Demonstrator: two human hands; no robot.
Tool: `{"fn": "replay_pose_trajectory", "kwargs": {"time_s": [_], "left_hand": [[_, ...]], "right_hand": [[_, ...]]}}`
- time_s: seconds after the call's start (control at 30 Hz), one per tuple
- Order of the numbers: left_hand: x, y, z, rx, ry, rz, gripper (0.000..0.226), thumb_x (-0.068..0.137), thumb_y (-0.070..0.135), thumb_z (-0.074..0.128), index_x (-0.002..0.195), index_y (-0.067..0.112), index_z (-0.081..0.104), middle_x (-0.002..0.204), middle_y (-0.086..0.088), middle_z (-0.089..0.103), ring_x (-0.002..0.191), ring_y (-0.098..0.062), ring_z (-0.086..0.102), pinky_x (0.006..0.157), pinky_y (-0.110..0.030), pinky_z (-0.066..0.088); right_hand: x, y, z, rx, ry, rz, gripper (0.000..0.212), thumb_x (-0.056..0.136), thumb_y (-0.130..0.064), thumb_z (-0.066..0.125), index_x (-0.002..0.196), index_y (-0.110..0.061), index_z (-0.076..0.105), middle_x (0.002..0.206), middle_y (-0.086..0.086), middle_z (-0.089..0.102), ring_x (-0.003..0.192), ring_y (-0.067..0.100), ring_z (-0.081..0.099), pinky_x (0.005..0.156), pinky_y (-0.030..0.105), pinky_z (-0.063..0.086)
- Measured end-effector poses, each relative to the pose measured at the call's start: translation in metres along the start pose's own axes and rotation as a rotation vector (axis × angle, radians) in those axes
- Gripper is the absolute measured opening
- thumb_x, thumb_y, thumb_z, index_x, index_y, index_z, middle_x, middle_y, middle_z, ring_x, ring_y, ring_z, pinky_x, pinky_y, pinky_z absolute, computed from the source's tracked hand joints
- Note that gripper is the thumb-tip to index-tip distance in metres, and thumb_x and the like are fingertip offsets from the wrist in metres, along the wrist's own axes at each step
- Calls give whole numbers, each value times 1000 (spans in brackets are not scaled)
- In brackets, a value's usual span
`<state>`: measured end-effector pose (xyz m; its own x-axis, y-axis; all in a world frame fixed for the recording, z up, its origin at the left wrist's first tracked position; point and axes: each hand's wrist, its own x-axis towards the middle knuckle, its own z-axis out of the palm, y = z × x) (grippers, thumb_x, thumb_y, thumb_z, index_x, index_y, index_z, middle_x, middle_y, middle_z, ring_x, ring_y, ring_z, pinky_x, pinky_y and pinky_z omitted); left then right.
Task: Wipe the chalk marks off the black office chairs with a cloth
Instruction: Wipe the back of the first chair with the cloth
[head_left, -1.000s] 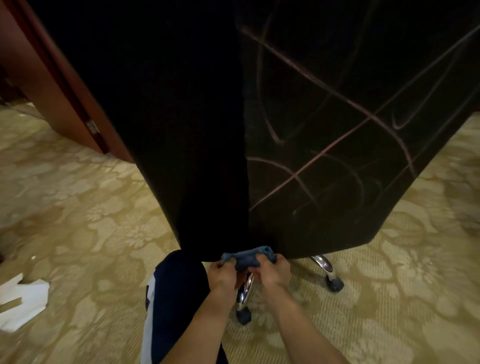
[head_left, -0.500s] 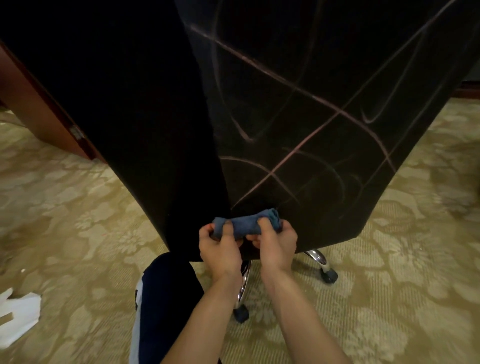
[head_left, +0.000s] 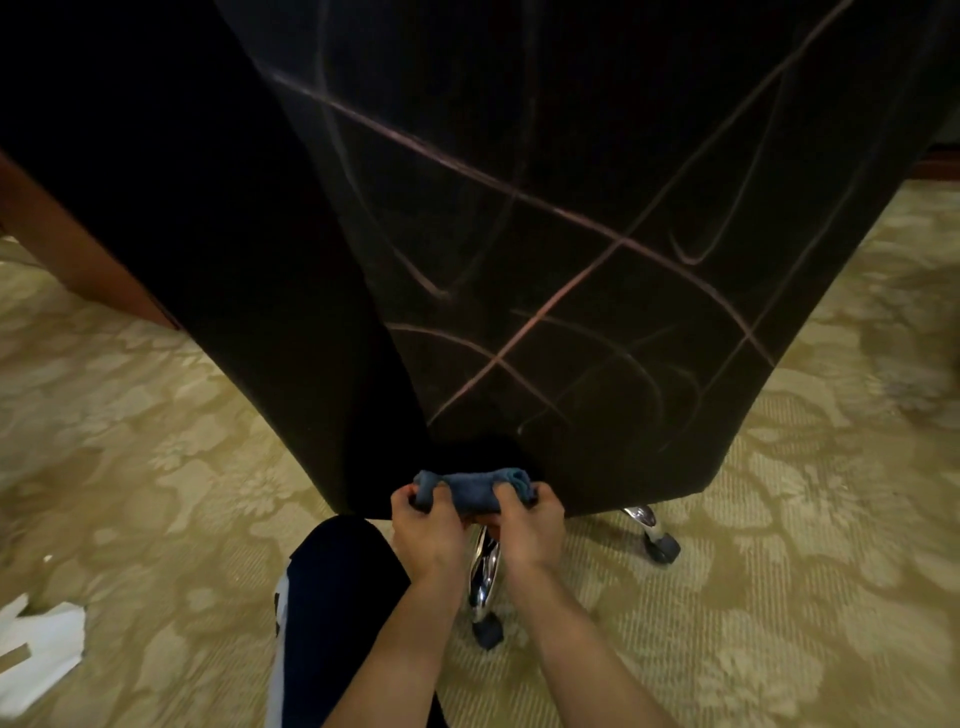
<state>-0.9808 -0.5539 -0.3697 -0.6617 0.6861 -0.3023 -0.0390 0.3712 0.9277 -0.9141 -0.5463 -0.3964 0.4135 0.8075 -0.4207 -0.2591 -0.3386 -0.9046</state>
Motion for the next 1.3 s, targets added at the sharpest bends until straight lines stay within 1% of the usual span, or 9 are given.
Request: {"fn": "replay_pose_trajectory", "kwargs": {"time_s": [0.2, 0.27, 0.37, 0.5, 0.67, 0.9, 0.97, 1.1, 1.3], "left_hand": [[4, -8, 1, 29, -66, -122, 18, 99, 15, 56, 116, 16, 51, 102, -11, 59, 91, -26, 57, 78, -36, 44], [4, -8, 3, 7, -87, -179, 19, 97, 10, 57, 116, 10, 52, 107, -17, 61, 95, -32, 60, 81, -40, 49], [0, -8, 8, -108, -105, -264, 19, 93, 4, 59, 111, 3, 53, 113, -29, 64, 101, -40, 64, 91, -49, 53], [-18, 20, 21, -308, -161, -143, 17, 94, 5, 59, 110, 2, 56, 101, -21, 66, 90, -33, 65, 78, -40, 53], [-26, 32, 26, -340, -97, -20, 14, 94, 9, 62, 107, 9, 57, 99, -12, 68, 87, -24, 68, 67, -31, 54], [-11, 28, 18, -334, -97, -39, 12, 96, 8, 58, 105, 15, 53, 97, -8, 64, 89, -21, 66, 74, -35, 57], [-5, 22, 12, -306, -97, -55, 11, 96, 10, 58, 99, 19, 53, 96, -8, 65, 89, -23, 66, 80, -40, 57], [6, 0, 5, -263, -106, -251, 13, 95, 6, 60, 93, 17, 53, 105, -18, 66, 98, -33, 65, 92, -48, 52], [7, -13, 10, -219, -107, -325, 6, 95, 5, 60, 97, 8, 56, 112, -24, 65, 99, -35, 64, 87, -45, 52]], "right_hand": [[21, 33, 2, -1, -33, 195, 15, 88, -17, 68, 100, -15, 60, 96, 14, 70, 84, 31, 71, 78, 50, 60], [22, 35, -1, 7, -15, 233, 24, 88, -16, 68, 109, -10, 59, 98, 16, 69, 86, 33, 70, 80, 51, 60], [12, 14, -12, 91, 7, 205, 18, 89, -10, 67, 105, -5, 59, 94, 17, 70, 81, 30, 71, 69, 40, 60], [-3, -49, -33, 236, 48, 11, 5, 90, -8, 64, 93, -9, 61, 87, 16, 71, 66, 23, 68, 51, 23, 51], [-17, -70, -37, 171, -17, -80, 5, 93, -12, 63, 98, -11, 62, 90, 13, 73, 69, 22, 73, 59, 26, 55], [-12, -40, -20, 101, -29, -73, 7, 94, -14, 63, 99, -19, 60, 96, 8, 72, 82, 22, 74, 73, 37, 62], [-11, -28, -14, 145, -47, -12, 7, 93, -14, 65, 98, -17, 60, 97, 11, 72, 85, 26, 73, 76, 40, 61], [-6, -7, -7, 230, -43, 194, 9, 94, -6, 62, 94, -13, 56, 97, 20, 70, 79, 31, 70, 60, 31, 56], [-4, 6, -16, 319, -15, 303, 13, 96, -1, 57, 109, -3, 53, 86, 16, 65, 66, 23, 64, 50, 25, 53]]}}
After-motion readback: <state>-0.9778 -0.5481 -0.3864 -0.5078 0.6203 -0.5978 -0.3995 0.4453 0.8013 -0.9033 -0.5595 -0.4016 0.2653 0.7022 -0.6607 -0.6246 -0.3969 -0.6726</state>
